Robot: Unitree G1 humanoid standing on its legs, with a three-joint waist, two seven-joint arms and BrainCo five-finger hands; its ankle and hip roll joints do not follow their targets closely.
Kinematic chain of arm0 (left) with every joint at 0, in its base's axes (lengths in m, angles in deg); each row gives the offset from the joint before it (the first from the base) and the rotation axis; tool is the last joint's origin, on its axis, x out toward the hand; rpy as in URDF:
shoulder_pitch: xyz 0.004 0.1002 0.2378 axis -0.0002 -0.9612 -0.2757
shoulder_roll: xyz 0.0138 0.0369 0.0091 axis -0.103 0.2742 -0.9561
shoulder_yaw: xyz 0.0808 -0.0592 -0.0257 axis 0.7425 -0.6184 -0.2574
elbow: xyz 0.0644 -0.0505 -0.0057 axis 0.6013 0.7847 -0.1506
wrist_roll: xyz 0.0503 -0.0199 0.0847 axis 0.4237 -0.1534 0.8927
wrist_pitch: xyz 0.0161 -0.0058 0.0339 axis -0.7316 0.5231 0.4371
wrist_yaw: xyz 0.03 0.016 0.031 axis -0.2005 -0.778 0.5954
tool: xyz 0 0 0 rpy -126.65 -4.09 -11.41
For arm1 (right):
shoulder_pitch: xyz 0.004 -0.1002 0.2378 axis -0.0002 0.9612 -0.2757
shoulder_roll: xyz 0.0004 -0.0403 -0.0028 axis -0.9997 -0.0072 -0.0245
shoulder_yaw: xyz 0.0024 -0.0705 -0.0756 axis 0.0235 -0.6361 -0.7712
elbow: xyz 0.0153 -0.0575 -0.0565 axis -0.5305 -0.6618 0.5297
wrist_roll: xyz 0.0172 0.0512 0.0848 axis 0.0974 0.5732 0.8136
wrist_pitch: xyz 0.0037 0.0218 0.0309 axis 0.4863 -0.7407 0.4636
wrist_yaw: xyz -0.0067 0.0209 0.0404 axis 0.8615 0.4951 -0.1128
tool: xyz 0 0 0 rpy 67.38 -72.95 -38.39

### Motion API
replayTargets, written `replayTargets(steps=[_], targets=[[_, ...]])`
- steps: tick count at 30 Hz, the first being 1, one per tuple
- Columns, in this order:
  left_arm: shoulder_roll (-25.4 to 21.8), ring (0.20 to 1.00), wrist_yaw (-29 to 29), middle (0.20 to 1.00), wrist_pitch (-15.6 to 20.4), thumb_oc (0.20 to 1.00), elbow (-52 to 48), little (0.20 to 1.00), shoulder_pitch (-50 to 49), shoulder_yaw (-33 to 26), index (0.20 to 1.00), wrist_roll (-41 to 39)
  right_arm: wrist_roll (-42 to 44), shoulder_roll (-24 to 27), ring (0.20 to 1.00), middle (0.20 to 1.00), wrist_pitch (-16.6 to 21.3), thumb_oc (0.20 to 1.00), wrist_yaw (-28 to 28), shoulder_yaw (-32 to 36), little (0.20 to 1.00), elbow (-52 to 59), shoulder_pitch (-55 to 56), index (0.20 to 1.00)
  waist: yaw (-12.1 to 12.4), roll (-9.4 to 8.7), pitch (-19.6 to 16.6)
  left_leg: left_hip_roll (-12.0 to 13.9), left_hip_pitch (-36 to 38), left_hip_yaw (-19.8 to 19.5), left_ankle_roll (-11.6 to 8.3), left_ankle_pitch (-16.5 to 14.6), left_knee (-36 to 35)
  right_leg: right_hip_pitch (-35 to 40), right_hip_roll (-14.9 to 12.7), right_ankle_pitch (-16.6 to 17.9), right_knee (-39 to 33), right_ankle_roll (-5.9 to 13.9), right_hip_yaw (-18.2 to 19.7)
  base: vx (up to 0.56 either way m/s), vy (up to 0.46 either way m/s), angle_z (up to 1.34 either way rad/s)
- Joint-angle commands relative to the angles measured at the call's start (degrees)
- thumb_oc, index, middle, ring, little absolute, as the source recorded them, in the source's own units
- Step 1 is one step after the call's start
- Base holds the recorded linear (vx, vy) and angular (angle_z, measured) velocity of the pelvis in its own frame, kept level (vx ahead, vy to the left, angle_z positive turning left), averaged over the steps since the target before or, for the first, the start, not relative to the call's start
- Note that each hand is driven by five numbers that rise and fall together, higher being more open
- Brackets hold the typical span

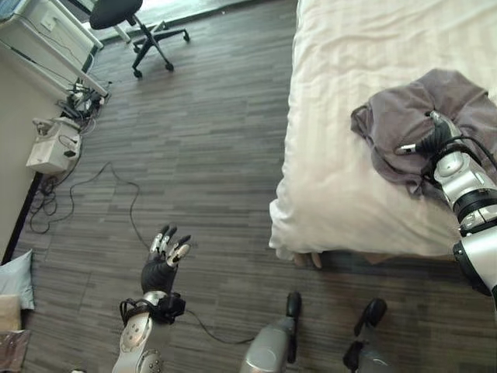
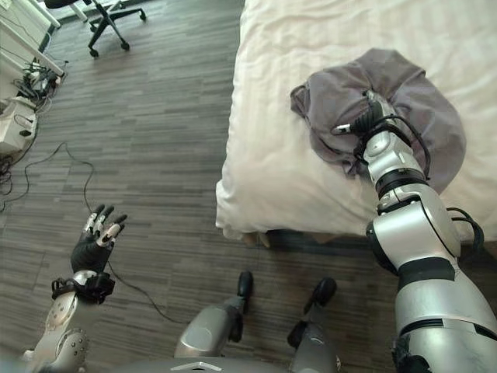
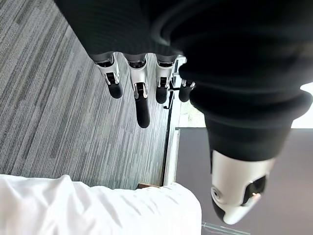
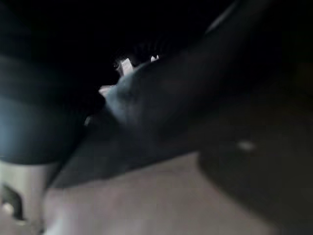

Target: Pick up bed clothes into laundry basket.

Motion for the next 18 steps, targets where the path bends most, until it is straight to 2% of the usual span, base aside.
replayTargets(steps=[1, 7, 11, 12, 14, 18], targets=[[-1.3, 1.000, 0.3, 1.000, 2.9, 1.000, -4.8, 1.000, 4.1, 3.7, 1.000, -1.8, -6.1, -0.8, 1.000, 1.000, -2.8, 1.000, -3.5, -6.6, 1.000, -4.6, -1.7, 1.000, 0.3, -0.45, 1.6, 5.1, -3.0, -2.9, -6.09, 10.8, -3.0, 5.3, -4.2, -7.7, 0.8, 4.98, 4.8, 0.00, 0.000, 0.00], [-0.5, 1.000, 0.6, 1.000, 2.9, 1.000, -5.4, 1.000, 5.0, 4.7, 1.000, -1.8, -11.2, -2.1, 1.000, 1.000, -3.3, 1.000, -4.6, -8.1, 1.000, -5.0, 0.2, 1.000, -0.5, 0.38, 1.5, 4.6, -2.0, -2.4, -5.90, 10.1, -3.0, 5.6, -4.7, -7.7, 0.8, 5.03, 5.7, 0.02, 0.029, -0.06], [-0.8, 1.000, 0.2, 1.000, 3.5, 1.000, -5.7, 1.000, 5.8, 4.7, 1.000, -2.1, -15.0, 0.0, 1.000, 1.000, -3.2, 1.000, -4.2, -10.7, 1.000, -3.6, -1.1, 1.000, -1.5, 0.11, 1.3, 3.9, -0.8, -2.0, -5.68, 9.4, -3.0, 6.7, -5.1, -7.6, 0.8, 5.12, 6.0, 0.01, 0.027, 0.01], [-0.9, 1.000, 0.4, 1.000, 3.5, 1.000, -5.8, 1.000, 5.9, 4.5, 1.000, -1.8, -16.7, 1.4, 0.200, 0.200, -2.7, 0.200, -4.4, -12.0, 0.200, -3.2, -1.4, 0.200, -2.0, 0.04, 1.2, 3.7, -0.3, -1.9, -5.57, 9.0, -3.0, 7.2, -5.3, -7.7, 0.8, 5.19, 6.0, 0.00, 0.046, 0.02], [-1.1, 1.000, 0.8, 1.000, 3.5, 1.000, -5.8, 1.000, 6.1, 4.4, 1.000, -1.8, -18.0, 3.0, 0.200, 0.200, -2.3, 0.200, -4.5, -13.3, 0.200, -3.2, -2.7, 0.200, -2.4, -0.13, 0.8, 3.5, 0.2, -2.1, -5.47, 8.7, -3.0, 7.9, -5.5, -7.9, 0.8, 5.19, 5.8, 0.00, 0.021, 0.01], [-1.7, 1.000, 0.8, 1.000, 4.2, 1.000, -4.4, 1.000, 6.9, 3.9, 1.000, -2.3, -11.9, 6.4, 0.200, 0.200, -1.5, 0.200, -3.6, -11.8, 0.200, 0.2, -5.4, 0.200, -3.4, -1.05, 0.3, 3.2, 1.9, -2.4, -5.08, 8.0, -3.0, 9.8, -5.9, -7.8, 0.8, 5.29, 5.3, 0.00, 0.032, 0.08]])
